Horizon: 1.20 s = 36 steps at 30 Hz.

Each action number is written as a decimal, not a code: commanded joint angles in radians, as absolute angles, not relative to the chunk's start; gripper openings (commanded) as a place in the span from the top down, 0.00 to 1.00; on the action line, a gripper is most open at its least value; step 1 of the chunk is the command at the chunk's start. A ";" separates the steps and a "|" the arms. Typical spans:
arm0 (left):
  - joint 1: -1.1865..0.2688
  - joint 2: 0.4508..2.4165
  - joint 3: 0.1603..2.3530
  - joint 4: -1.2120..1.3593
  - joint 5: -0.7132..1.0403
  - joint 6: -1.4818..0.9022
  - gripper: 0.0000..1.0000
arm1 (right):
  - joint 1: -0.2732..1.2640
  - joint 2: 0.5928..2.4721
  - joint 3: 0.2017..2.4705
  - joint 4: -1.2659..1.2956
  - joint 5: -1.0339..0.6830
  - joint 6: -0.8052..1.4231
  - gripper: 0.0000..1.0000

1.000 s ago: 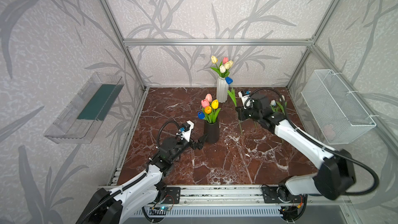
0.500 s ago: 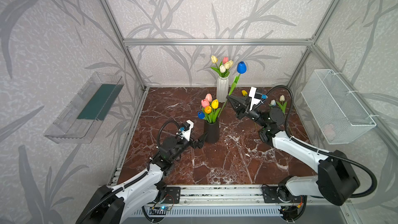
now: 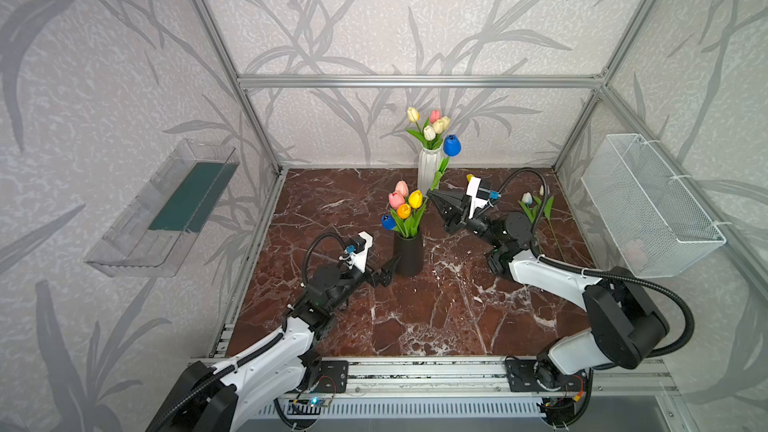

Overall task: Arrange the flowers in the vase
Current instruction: 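Lower the blue tulip into the black vase and open the right gripper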

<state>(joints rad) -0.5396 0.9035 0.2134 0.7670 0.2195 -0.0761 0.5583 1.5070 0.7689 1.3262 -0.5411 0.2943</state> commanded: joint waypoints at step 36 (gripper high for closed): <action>-0.541 0.943 0.232 0.799 0.225 -0.054 0.01 | 0.658 1.328 0.618 0.894 -0.470 -0.034 0.54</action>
